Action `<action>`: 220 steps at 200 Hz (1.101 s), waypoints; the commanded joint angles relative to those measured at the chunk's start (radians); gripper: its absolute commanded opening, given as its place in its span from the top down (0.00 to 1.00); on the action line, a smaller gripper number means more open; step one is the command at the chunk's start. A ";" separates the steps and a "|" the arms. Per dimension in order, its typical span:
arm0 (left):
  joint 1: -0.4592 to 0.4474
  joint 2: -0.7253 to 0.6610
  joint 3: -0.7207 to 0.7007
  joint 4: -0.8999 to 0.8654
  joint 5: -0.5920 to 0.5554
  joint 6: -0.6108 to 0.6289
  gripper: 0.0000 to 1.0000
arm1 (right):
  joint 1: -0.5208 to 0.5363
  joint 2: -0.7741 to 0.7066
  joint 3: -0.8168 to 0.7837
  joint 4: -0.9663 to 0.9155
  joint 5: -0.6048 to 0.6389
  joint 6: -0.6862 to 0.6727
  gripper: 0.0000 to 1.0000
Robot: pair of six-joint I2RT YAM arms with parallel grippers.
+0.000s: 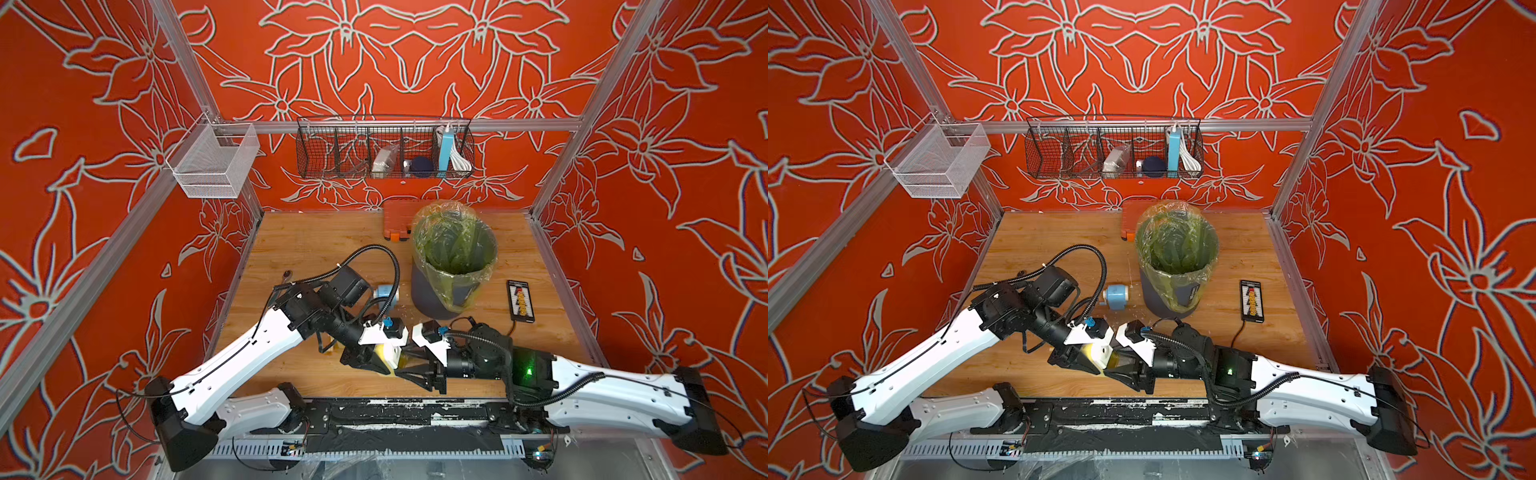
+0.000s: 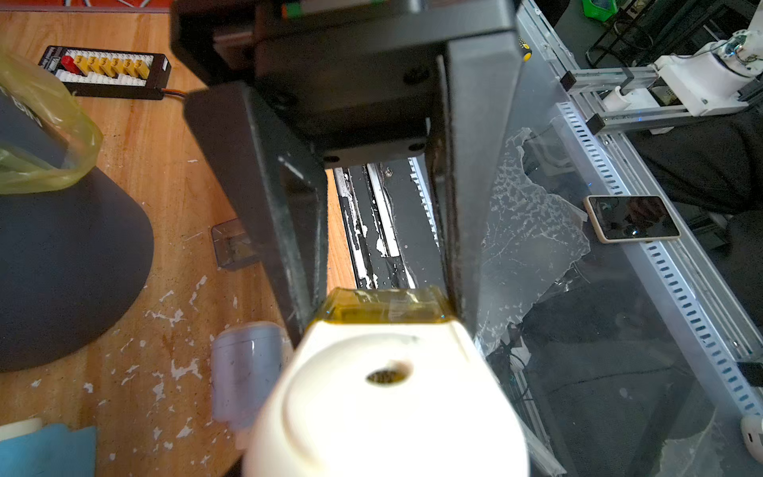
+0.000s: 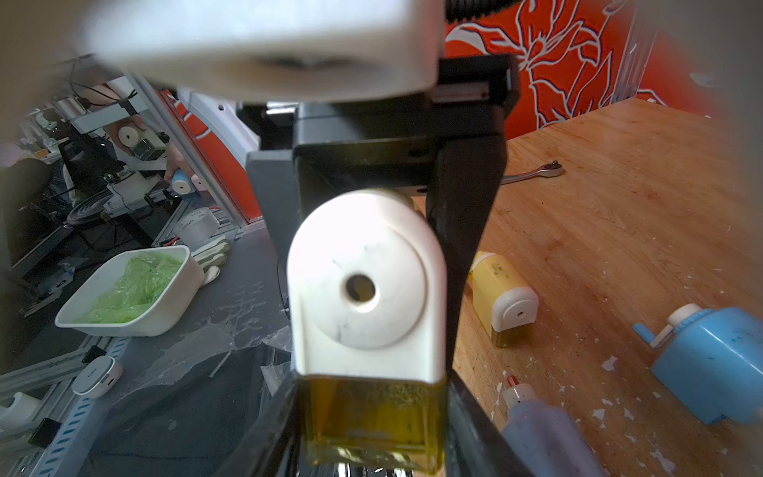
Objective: Take out the pencil sharpener tray and clean the shavings
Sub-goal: Open the container of the pencil sharpener.
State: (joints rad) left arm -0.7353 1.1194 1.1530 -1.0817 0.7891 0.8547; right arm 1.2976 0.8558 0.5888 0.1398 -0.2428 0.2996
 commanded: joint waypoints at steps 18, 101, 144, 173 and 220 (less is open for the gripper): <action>-0.014 -0.009 -0.032 -0.144 -0.033 0.038 1.00 | -0.015 -0.057 0.000 -0.009 0.074 0.021 1.00; -0.018 -0.012 -0.036 -0.131 -0.029 0.031 1.00 | -0.014 -0.068 0.009 -0.043 0.071 0.021 1.00; -0.018 -0.048 -0.036 -0.091 -0.019 0.007 1.00 | -0.014 -0.089 0.001 -0.060 0.065 0.022 1.00; -0.018 -0.052 -0.024 -0.088 -0.022 0.006 1.00 | -0.015 -0.124 -0.008 -0.080 0.079 0.021 1.00; -0.017 -0.049 -0.017 -0.062 -0.030 -0.003 1.00 | -0.014 -0.157 -0.012 -0.107 0.088 0.021 1.00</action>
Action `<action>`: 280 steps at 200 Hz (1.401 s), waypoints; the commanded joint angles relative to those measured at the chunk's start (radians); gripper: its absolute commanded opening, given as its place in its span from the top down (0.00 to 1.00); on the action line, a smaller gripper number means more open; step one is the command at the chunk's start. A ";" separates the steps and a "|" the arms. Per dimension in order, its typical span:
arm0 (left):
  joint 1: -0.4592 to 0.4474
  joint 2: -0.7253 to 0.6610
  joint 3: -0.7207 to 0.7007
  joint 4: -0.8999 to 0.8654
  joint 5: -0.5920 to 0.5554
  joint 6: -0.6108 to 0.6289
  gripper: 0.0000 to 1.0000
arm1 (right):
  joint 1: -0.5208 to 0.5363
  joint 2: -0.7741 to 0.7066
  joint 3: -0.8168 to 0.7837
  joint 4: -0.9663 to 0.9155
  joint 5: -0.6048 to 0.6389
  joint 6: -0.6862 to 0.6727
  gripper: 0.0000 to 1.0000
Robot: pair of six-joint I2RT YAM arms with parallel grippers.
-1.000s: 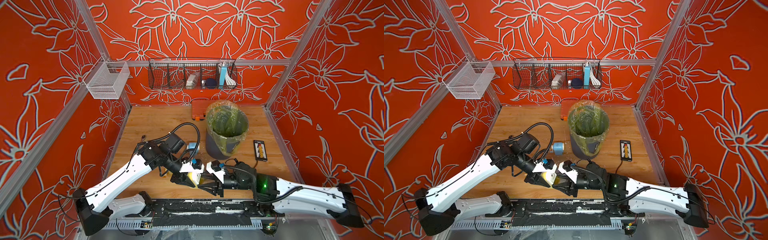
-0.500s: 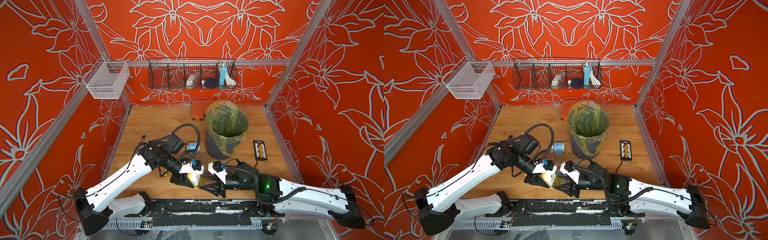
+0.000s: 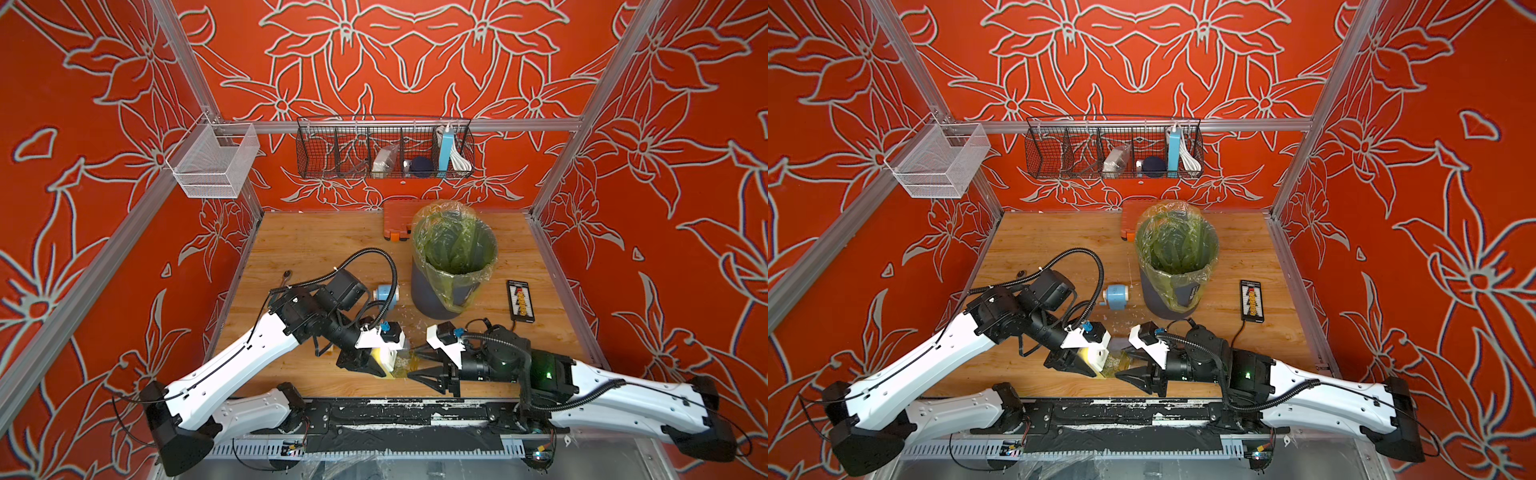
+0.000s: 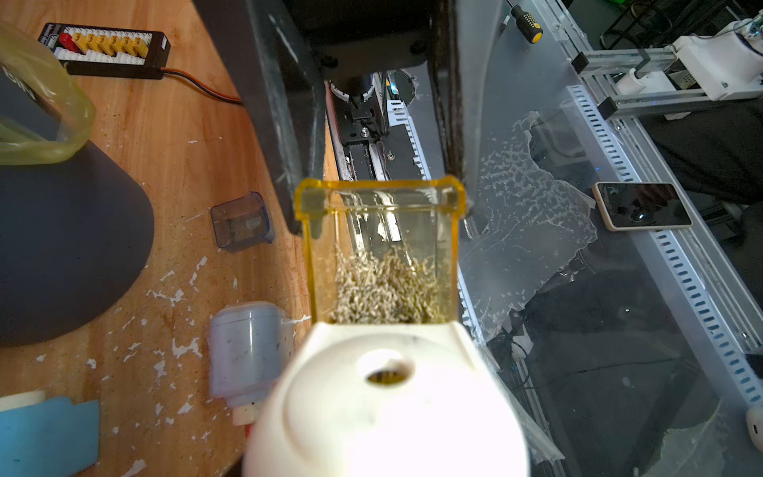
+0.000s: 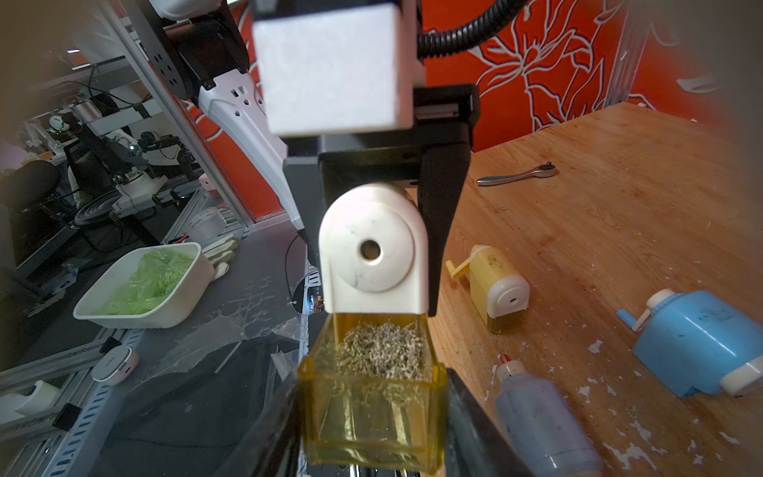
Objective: Take out the pencil sharpener tray and clean the shavings
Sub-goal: Open the container of the pencil sharpener, then pour the shavings into the trash bin.
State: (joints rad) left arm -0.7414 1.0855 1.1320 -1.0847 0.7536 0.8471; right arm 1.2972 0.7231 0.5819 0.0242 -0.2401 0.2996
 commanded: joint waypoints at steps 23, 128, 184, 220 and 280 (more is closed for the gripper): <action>-0.009 -0.016 0.009 -0.060 -0.011 0.005 1.00 | -0.015 -0.039 -0.009 -0.009 0.086 0.021 1.00; 0.047 -0.059 0.007 -0.093 -0.048 0.032 1.00 | -0.014 -0.108 0.032 -0.077 0.227 0.037 1.00; 0.049 -0.136 -0.047 -0.062 -0.055 0.020 1.00 | -0.021 0.030 0.304 -0.171 0.471 0.065 1.00; 0.048 -0.154 -0.058 -0.081 -0.079 0.038 1.00 | -0.072 0.098 0.474 -0.259 0.524 0.141 1.00; 0.048 -0.180 -0.078 -0.071 -0.060 0.037 1.00 | -0.517 0.209 0.607 -0.423 0.218 0.637 1.00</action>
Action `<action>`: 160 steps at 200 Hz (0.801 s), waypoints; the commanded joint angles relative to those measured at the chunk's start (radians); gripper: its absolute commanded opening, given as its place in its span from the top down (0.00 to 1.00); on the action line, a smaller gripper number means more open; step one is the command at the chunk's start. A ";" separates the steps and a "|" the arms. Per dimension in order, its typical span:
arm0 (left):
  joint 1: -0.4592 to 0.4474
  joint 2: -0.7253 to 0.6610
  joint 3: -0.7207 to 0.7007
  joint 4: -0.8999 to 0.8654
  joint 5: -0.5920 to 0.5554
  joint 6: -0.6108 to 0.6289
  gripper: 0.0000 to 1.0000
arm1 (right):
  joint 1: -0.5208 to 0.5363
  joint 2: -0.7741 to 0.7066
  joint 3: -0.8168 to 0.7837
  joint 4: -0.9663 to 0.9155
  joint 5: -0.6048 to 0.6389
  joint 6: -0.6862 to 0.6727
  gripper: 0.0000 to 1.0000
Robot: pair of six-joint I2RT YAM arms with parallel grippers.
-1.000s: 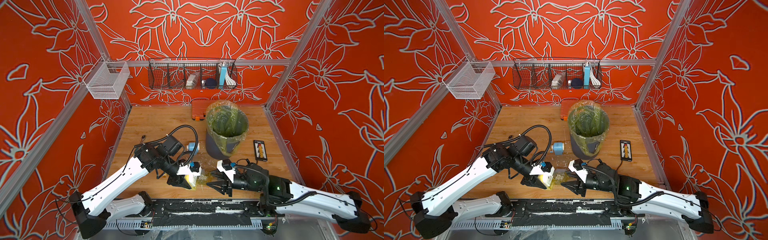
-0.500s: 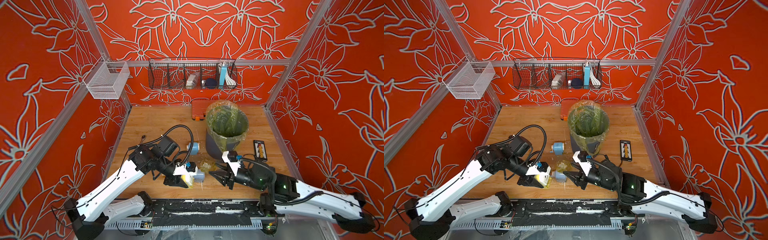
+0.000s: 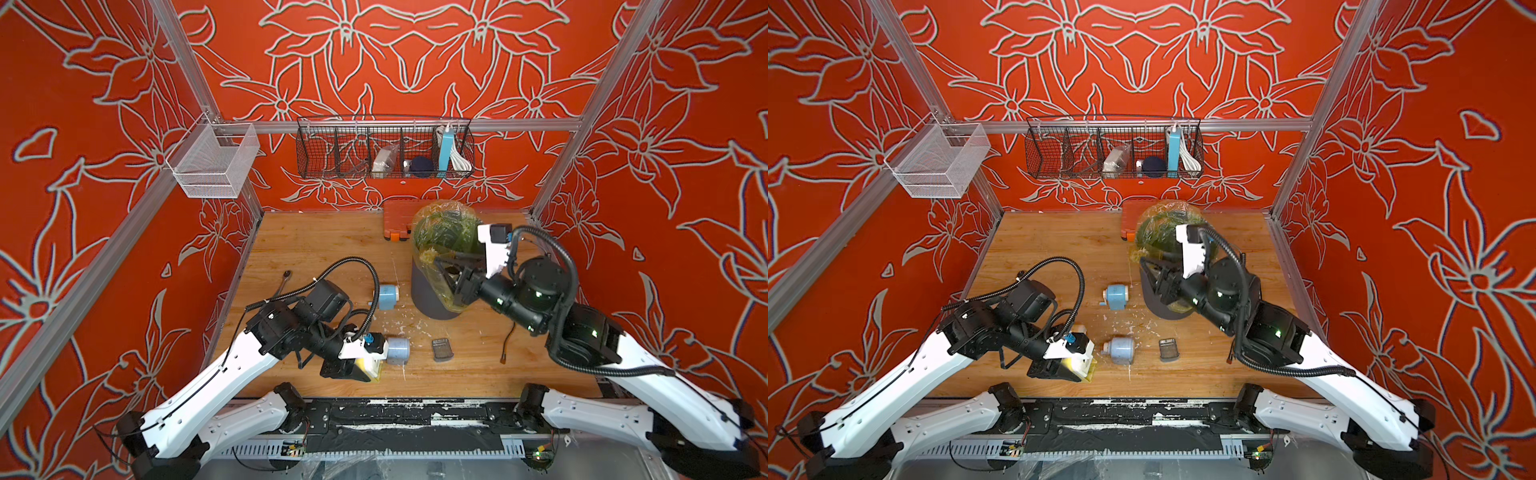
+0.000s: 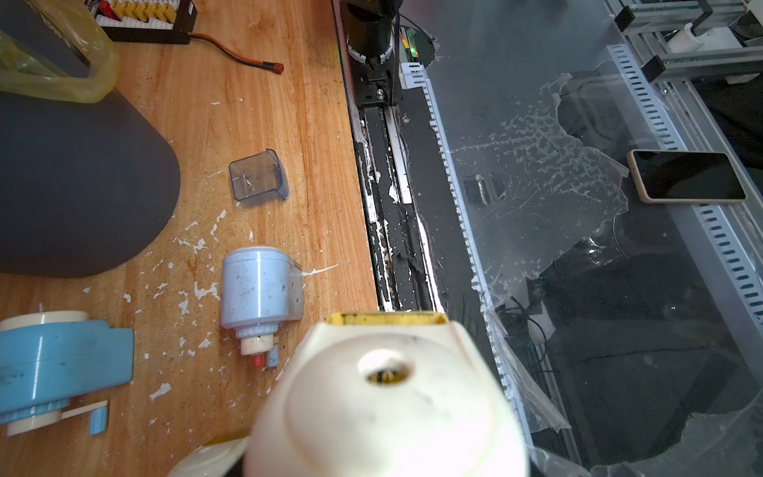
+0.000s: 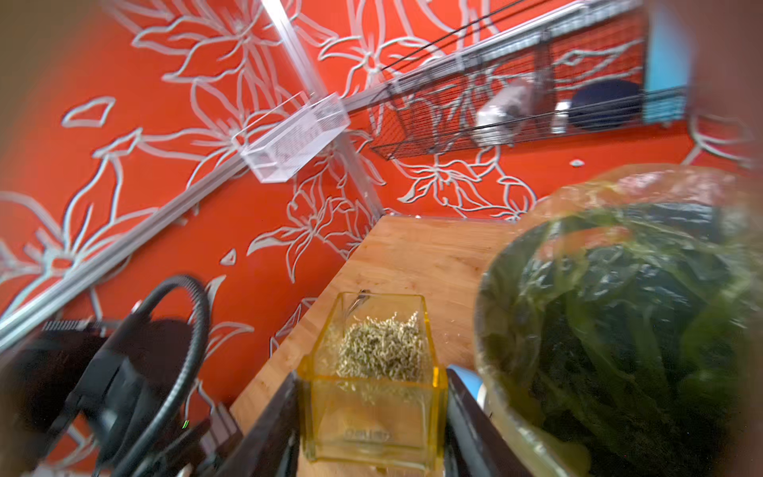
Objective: Take out the pencil sharpener tray and clean the shavings
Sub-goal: Pour the shavings into the trash bin.
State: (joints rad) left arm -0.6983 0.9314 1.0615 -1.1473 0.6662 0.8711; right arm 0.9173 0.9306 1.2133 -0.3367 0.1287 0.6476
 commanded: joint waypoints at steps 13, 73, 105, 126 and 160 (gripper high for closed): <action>0.005 -0.041 -0.016 -0.008 0.029 0.011 1.00 | -0.217 -0.005 -0.053 -0.019 -0.227 0.412 1.00; 0.005 -0.079 -0.065 -0.005 0.062 0.008 1.00 | -0.488 0.059 -0.205 0.238 -0.614 1.020 1.00; 0.005 -0.110 -0.082 0.004 0.065 0.002 1.00 | -0.539 0.051 -0.297 0.430 -0.605 1.251 1.00; 0.005 -0.115 -0.087 0.005 0.065 0.001 1.00 | -0.561 0.048 -0.324 0.470 -0.603 1.381 1.00; 0.004 -0.114 -0.087 0.012 0.069 0.001 1.00 | -0.564 -0.022 -0.271 0.341 -0.542 1.429 1.00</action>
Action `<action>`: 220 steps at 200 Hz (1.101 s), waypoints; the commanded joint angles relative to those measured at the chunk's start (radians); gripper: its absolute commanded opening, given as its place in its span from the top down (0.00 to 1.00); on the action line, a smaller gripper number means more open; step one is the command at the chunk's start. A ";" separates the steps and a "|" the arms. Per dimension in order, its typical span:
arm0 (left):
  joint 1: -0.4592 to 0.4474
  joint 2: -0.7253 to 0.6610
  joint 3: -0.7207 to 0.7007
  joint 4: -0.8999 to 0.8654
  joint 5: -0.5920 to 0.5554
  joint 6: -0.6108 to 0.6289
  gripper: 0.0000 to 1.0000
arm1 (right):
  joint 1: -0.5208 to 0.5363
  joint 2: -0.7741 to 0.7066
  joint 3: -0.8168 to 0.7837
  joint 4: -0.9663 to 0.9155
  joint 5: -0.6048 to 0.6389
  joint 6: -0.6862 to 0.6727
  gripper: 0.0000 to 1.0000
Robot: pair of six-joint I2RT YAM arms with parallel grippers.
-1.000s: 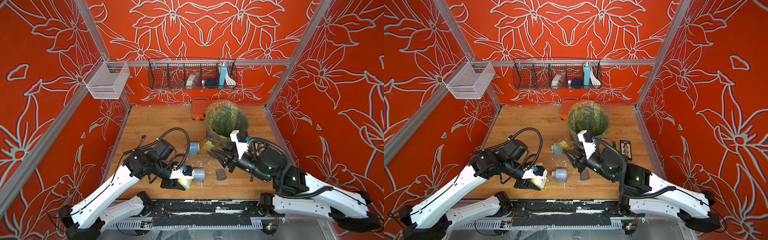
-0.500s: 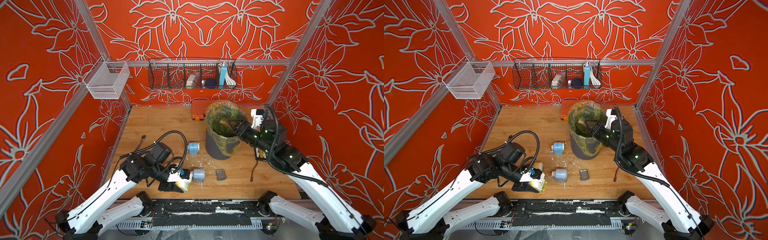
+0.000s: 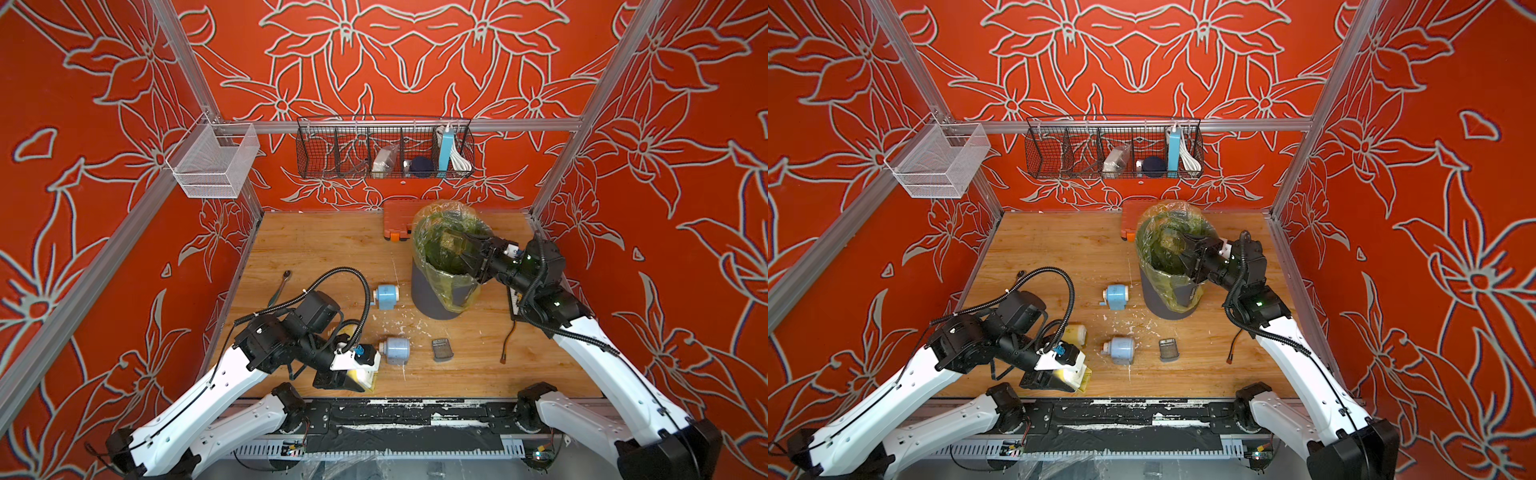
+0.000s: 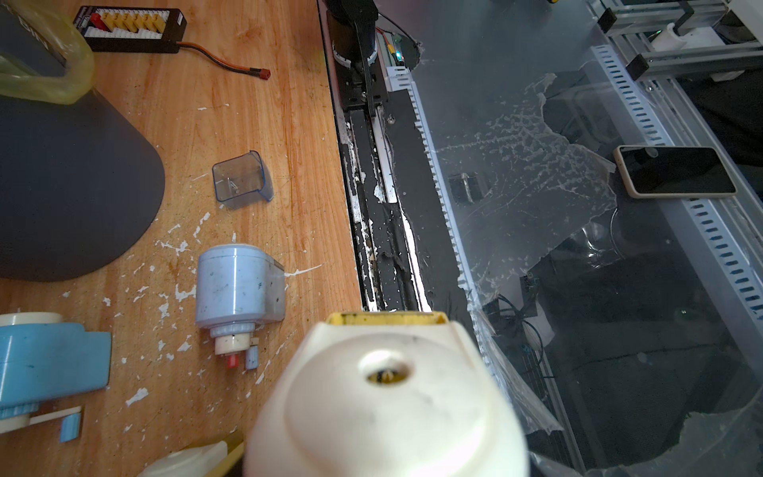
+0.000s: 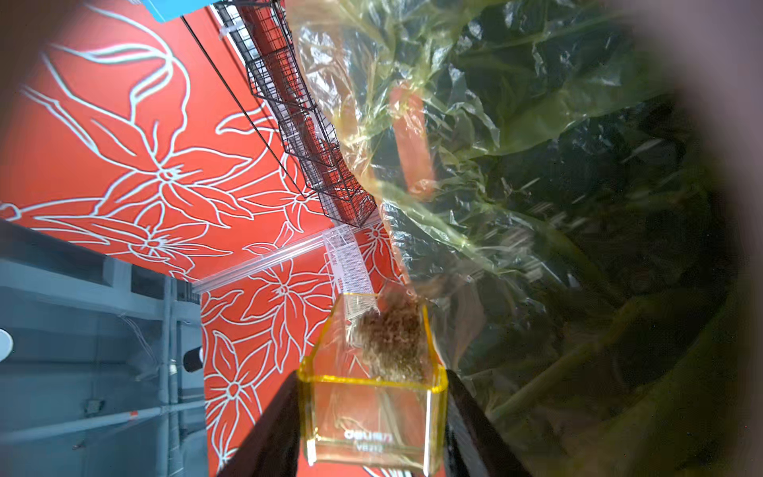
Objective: Take out the pencil sharpener tray and clean the shavings
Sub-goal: Pour the shavings into the trash bin.
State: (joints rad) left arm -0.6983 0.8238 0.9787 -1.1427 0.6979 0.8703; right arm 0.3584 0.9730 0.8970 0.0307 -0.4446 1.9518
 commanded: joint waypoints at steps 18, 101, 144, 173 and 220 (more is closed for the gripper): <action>0.003 0.004 0.003 0.008 0.040 0.003 1.00 | -0.012 -0.077 0.057 -0.032 0.009 0.160 1.00; 0.003 0.032 0.027 0.006 0.049 0.008 1.00 | -0.030 -0.005 0.062 0.224 -0.167 0.221 1.00; 0.003 0.053 0.037 -0.007 0.082 0.009 1.00 | -0.058 -0.021 0.056 0.305 -0.174 0.223 1.00; 0.001 0.052 0.024 0.017 0.078 0.017 1.00 | -0.090 0.014 0.034 0.315 -0.243 0.303 1.00; 0.000 0.081 0.068 -0.016 0.060 0.045 1.00 | -0.021 -0.007 -0.009 0.425 -0.194 0.254 1.00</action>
State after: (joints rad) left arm -0.6991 0.8913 0.9993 -1.1355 0.7383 0.8780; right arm 0.2787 0.9794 0.9436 0.2867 -0.6651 2.0758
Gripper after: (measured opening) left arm 0.476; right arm 0.495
